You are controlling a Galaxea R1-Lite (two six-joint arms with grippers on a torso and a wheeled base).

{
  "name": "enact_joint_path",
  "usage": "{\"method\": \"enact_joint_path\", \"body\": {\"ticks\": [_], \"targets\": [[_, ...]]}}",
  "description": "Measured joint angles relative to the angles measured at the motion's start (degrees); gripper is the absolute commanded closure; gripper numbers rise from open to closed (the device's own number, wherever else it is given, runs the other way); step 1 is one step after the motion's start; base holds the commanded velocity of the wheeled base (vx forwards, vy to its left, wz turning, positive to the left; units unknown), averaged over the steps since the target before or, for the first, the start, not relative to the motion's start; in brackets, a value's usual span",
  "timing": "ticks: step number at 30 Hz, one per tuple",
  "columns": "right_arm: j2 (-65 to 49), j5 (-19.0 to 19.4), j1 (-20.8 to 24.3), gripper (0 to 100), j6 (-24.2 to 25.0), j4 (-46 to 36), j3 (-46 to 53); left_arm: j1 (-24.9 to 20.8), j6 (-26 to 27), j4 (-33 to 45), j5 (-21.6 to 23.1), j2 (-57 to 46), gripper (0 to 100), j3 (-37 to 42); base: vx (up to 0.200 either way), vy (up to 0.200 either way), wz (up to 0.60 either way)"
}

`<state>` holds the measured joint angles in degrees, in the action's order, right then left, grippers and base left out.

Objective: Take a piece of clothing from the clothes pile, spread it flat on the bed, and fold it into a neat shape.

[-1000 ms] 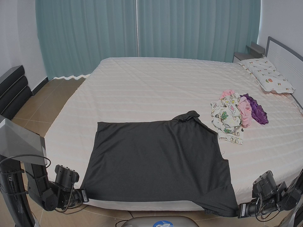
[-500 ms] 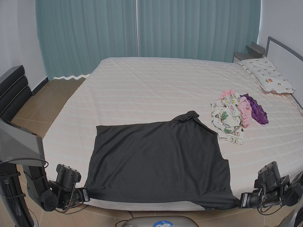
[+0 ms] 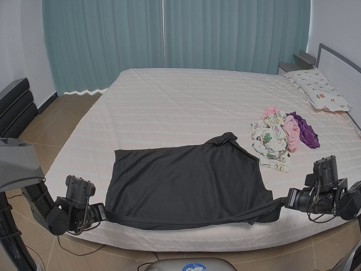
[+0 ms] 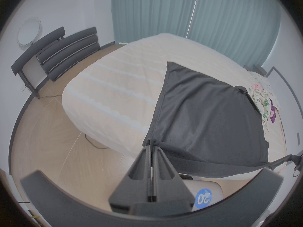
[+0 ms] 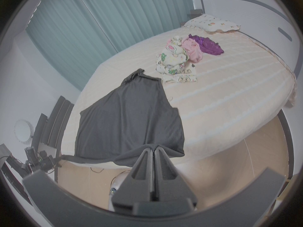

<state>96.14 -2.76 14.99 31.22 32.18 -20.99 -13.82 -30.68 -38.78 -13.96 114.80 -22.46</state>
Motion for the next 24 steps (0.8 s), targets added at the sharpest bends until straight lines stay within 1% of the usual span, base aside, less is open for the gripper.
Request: {"method": "enact_joint_path", "body": {"ticks": [2,6,11,14,17,24], "targets": [[-0.07,0.02,-0.39,100,-0.13,0.0,-0.98,0.29,-0.71,5.32,1.07,-1.16,100,-2.4,0.0,0.0,0.0],[-0.24,0.02,-0.87,100,-0.35,0.0,-2.76,0.85,-2.67,13.41,3.69,-2.97,100,-6.95,0.0,0.0,0.0],[-1.01,0.0,-1.33,100,-0.6,-0.11,-4.8,1.54,-5.06,20.04,7.69,-4.68,100,-11.28,0.0,0.0,0.0],[-1.49,0.02,-1.79,100,-0.95,-0.9,-5.19,1.69,-6.68,23.84,8.98,-5.23,100,-13.54,0.0,0.0,0.0],[-2.06,0.07,-2.23,100,-1.39,-2.57,-5.16,2.04,-8.31,25.32,9.4,-5.42,100,-15.3,0.0,0.0,0.0],[-2.61,0.77,-3.07,100,-1.52,-2.18,-5.85,3.68,-9.58,25.21,9.39,-5.13,100,-18.91,0.0,0.0,0.0]]}}
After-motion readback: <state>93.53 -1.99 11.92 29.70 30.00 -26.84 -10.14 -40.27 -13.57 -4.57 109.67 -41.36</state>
